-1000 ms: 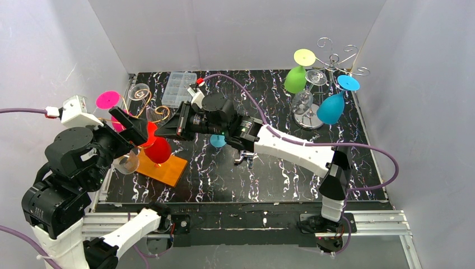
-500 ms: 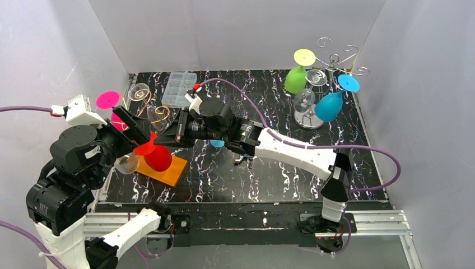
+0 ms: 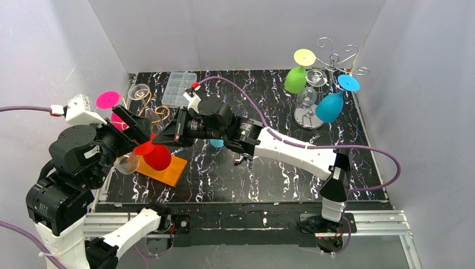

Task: Take the wine glass off the wine glass rack
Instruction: Pick up the wine glass from the wine rack.

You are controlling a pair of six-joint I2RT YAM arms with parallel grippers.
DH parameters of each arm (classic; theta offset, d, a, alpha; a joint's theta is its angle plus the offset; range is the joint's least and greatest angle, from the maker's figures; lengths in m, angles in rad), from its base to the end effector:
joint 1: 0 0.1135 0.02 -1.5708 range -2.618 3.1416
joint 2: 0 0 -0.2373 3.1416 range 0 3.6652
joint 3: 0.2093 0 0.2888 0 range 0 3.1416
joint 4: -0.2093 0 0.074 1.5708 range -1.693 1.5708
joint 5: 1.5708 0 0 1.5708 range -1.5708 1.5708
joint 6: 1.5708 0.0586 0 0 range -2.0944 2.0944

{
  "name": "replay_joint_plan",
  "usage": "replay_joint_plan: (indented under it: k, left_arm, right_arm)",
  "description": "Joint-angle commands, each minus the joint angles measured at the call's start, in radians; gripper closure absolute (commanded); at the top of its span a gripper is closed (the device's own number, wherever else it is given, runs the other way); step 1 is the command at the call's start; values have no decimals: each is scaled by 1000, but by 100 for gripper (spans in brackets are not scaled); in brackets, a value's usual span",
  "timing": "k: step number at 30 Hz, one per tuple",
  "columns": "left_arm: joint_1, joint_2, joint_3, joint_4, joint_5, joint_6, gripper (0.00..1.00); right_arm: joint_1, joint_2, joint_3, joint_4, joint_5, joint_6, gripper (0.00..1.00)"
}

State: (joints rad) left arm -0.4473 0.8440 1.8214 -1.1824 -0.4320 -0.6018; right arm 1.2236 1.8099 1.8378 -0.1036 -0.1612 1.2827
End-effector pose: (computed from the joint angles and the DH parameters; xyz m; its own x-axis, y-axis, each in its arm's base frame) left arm 0.0963 -0.0190 0.5327 -0.1644 -0.4913 -0.8553 -0.0848 0.8709 -0.4840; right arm 0.1573 0.4624 0.4019 -0.9494 0.1575 -0.2717 -0.2545 0.1208 0.9595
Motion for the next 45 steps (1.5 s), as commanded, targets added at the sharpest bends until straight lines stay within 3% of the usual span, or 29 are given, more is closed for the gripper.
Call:
replay_joint_plan:
  k: [1,45]
  left_arm:
    - [-2,-5,-2,6,-11,0,1]
    - [-2,-16,-2,20,-27,14,1]
  right_arm:
    - [10,14,76,29,-2,-11,99]
    - [-32,93,177,0,67,-23,99]
